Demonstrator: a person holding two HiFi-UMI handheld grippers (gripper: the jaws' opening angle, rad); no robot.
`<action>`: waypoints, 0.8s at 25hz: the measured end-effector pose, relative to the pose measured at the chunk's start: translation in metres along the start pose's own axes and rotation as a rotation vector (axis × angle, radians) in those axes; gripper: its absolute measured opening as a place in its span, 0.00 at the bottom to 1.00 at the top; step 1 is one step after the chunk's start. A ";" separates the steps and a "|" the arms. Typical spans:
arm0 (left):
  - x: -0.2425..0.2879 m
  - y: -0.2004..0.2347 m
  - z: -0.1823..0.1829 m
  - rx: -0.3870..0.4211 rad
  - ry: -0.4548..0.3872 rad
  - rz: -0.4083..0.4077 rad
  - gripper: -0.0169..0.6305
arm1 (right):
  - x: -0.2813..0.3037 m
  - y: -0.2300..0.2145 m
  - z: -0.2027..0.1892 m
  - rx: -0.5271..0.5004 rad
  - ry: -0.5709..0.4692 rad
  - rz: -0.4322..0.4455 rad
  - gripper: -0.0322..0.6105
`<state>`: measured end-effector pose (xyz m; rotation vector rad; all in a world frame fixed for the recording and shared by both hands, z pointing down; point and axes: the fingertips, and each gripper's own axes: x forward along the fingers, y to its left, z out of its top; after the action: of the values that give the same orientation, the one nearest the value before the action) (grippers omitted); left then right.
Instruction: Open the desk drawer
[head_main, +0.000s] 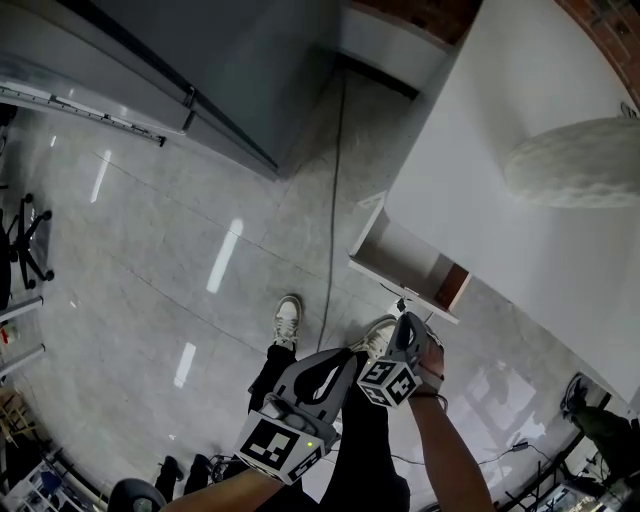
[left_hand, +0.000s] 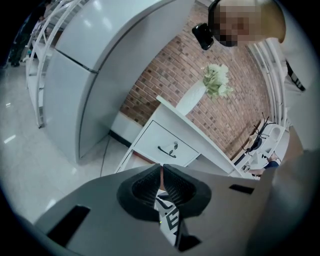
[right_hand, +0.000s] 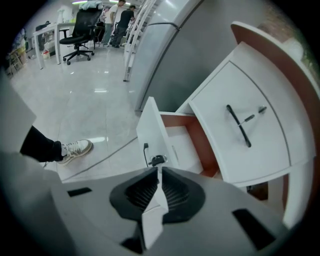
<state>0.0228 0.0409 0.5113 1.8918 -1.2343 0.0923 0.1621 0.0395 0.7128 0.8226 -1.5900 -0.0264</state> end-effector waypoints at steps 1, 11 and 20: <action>-0.001 -0.003 0.004 0.007 -0.001 -0.001 0.06 | -0.007 -0.003 0.003 0.015 -0.006 0.001 0.11; -0.018 -0.043 0.042 0.080 0.004 -0.031 0.06 | -0.092 -0.032 0.019 0.203 -0.025 -0.014 0.08; -0.034 -0.083 0.063 0.148 0.013 -0.078 0.06 | -0.169 -0.069 0.032 0.379 -0.061 -0.035 0.08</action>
<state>0.0474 0.0346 0.4051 2.0614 -1.1710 0.1575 0.1606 0.0608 0.5292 1.1516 -1.6628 0.2330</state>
